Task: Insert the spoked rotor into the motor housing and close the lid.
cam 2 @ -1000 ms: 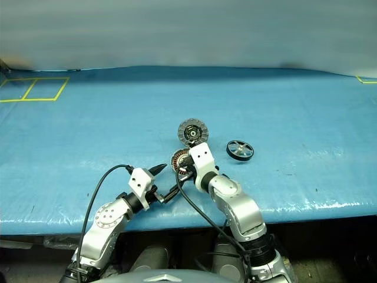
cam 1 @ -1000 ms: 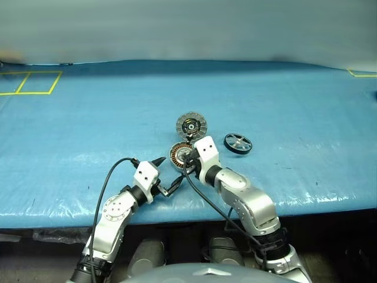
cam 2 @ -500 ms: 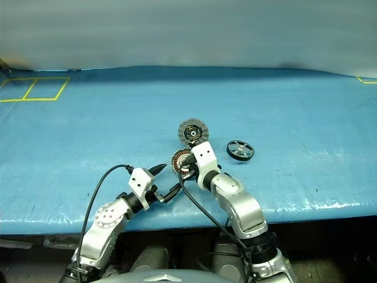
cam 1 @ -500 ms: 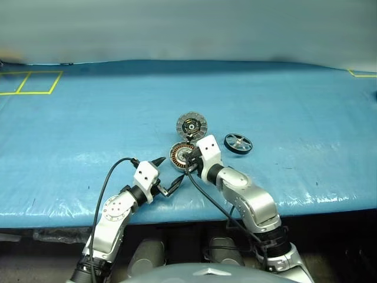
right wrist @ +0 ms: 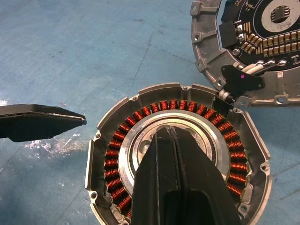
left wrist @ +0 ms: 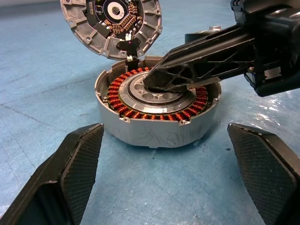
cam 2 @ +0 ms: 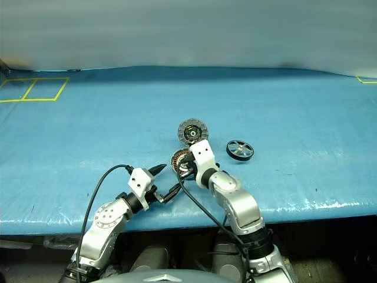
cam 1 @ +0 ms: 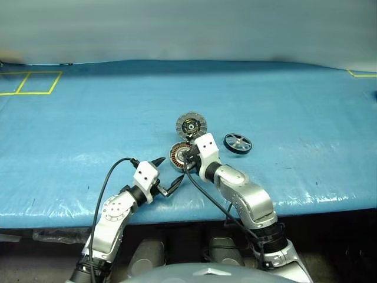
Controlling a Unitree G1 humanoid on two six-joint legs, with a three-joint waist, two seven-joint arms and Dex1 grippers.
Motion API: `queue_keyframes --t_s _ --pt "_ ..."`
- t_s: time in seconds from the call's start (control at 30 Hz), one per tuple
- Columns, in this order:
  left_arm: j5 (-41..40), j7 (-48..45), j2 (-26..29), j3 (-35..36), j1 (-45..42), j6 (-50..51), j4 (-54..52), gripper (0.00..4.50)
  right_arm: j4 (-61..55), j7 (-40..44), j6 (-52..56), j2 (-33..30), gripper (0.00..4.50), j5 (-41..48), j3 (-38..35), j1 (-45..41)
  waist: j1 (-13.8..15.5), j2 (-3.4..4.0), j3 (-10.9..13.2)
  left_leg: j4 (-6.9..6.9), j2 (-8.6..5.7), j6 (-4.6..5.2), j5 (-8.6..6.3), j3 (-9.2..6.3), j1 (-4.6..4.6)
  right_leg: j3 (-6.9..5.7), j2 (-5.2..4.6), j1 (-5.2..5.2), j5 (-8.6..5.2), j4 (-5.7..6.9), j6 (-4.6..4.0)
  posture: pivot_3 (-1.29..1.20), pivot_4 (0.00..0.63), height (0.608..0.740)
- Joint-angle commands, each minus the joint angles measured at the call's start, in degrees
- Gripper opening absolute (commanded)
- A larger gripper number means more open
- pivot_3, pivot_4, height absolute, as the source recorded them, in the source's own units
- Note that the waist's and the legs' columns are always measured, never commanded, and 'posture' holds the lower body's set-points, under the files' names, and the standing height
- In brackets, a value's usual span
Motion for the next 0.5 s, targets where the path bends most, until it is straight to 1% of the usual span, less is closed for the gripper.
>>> queue_keyframes --t_s 0.03,0.17,0.33,0.43,0.5 --pt "-0.02 0.22 -0.05 0.28 -0.05 -0.50 -1.40 4.50 -0.80 0.08 -0.91 0.47 0.02 0.02 -0.24 -1.03 0.00 0.00 0.00 0.00 0.00 0.00 0.00 0.00 0.00 0.00 0.00 0.00 0.00 0.00 0.00 0.00 0.150 0.740" --pt "0.00 0.32 -0.06 0.32 0.02 -0.61 -1.41 4.50 -4.32 0.26 0.86 -0.49 0.02 0.63 -0.75 -0.24 0.01 0.00 0.00 0.00 0.00 -0.01 0.01 0.00 0.00 0.00 0.00 0.00 0.00 0.00 0.00 0.00 0.150 0.740" --pt "-0.06 0.36 -0.06 0.34 0.14 -0.60 -1.56 4.50 -12.41 1.77 4.57 -3.31 0.02 3.13 -2.27 1.71 0.06 0.00 0.00 0.00 0.00 0.00 0.00 -0.01 -0.01 0.00 -0.02 0.00 0.00 -0.01 0.00 0.00 0.150 0.740" --pt "-0.15 0.18 0.00 0.31 0.08 -0.58 -1.49 4.50 -19.71 2.95 8.78 -7.75 0.02 4.80 -5.54 2.84 0.07 0.00 0.00 0.00 0.00 0.02 -0.01 -0.01 -0.01 0.00 -0.02 0.00 0.00 -0.01 0.01 0.00 0.150 0.740" --pt "-0.21 0.00 0.06 0.25 0.05 -0.54 -1.46 4.50 -21.85 2.16 11.83 -11.00 0.02 4.25 -8.08 2.79 0.15 0.00 0.00 0.01 -0.01 0.04 -0.02 -0.02 -0.01 -0.02 -0.03 0.04 0.00 -0.03 0.01 0.00 0.150 0.740"
